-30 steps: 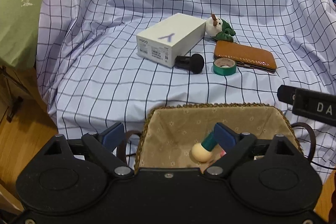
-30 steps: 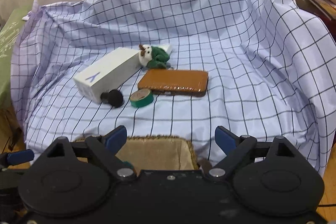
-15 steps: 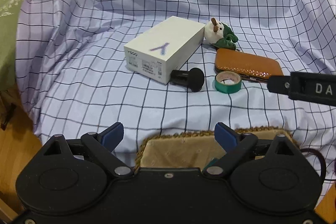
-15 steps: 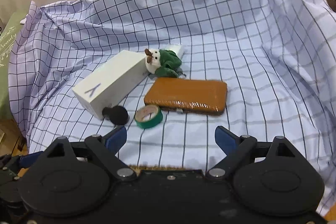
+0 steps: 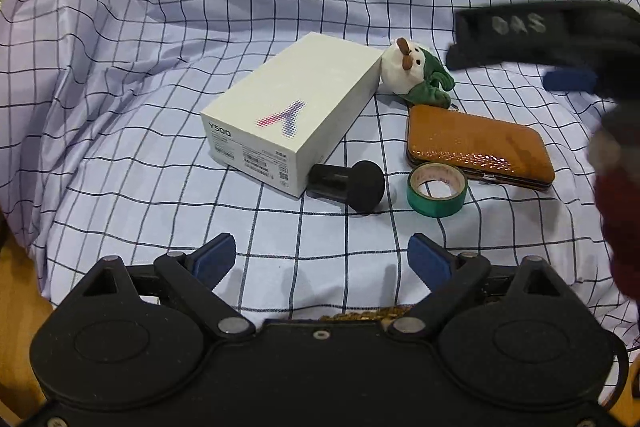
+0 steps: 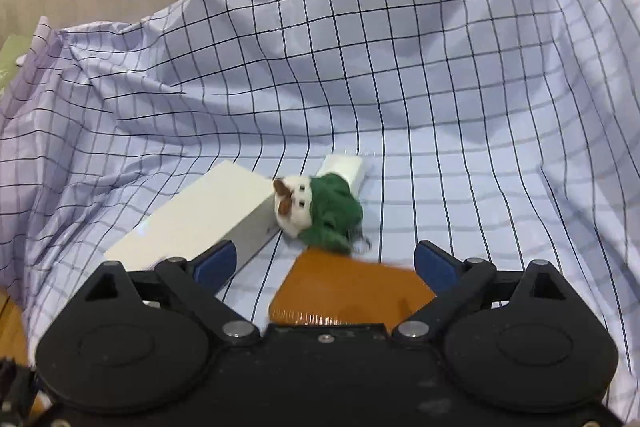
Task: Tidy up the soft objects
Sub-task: 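Reach the right tool to the green plush bird and close on it, then grasp the white packet with the left tool while the right tool holds the plush bird, then carry the packet with the left tool while the right tool carries the plush to the basket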
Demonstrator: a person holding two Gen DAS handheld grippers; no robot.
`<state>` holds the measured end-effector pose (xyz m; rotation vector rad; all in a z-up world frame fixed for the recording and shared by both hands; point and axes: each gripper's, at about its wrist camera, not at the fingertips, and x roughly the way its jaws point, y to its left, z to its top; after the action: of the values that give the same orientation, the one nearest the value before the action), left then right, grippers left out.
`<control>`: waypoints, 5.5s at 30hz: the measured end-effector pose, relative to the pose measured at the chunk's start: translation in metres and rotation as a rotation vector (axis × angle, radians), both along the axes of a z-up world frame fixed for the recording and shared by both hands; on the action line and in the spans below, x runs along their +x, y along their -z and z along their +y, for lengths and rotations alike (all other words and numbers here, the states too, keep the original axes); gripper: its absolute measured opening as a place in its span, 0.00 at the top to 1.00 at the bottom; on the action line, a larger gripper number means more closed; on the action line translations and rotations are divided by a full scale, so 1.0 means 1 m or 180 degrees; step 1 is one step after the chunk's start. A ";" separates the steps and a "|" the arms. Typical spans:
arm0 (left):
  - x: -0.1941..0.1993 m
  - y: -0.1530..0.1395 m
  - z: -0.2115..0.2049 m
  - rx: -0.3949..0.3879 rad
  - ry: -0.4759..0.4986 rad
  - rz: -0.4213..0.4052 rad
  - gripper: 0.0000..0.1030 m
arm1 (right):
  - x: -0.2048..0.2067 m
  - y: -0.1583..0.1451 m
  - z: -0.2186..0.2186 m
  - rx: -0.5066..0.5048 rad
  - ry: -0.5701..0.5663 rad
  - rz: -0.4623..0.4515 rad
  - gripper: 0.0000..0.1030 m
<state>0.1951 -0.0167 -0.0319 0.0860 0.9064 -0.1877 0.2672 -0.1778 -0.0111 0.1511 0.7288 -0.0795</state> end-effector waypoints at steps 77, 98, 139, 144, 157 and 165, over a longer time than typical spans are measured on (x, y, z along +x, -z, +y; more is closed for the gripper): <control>0.151 -0.067 -0.061 -0.0004 0.0377 -0.0096 0.12 | 0.062 0.049 -0.071 -0.0286 0.0440 0.0240 0.29; 0.257 0.000 -0.158 0.0330 0.0740 0.0497 0.13 | 0.074 0.059 -0.080 -0.0107 0.0311 0.0259 0.23; 0.298 -0.035 -0.018 -0.0192 0.0158 0.0239 0.53 | 0.141 0.004 -0.028 -0.0344 0.0050 -0.0030 0.32; 0.288 -0.036 0.035 -0.0214 -0.0097 0.0202 0.53 | 0.163 -0.003 0.014 -0.0378 -0.0176 -0.0089 0.32; 0.227 -0.033 0.131 -0.0195 -0.0503 0.0045 0.53 | 0.182 -0.002 0.133 -0.0332 -0.0900 -0.0130 0.32; 0.165 -0.041 0.157 -0.0116 -0.0731 -0.0106 0.53 | 0.124 -0.014 0.170 -0.0246 -0.1398 -0.0187 0.31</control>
<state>0.3603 0.1402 0.0092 -0.0489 0.8720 0.0110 0.3907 -0.0082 0.0028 -0.0822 0.6854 0.3143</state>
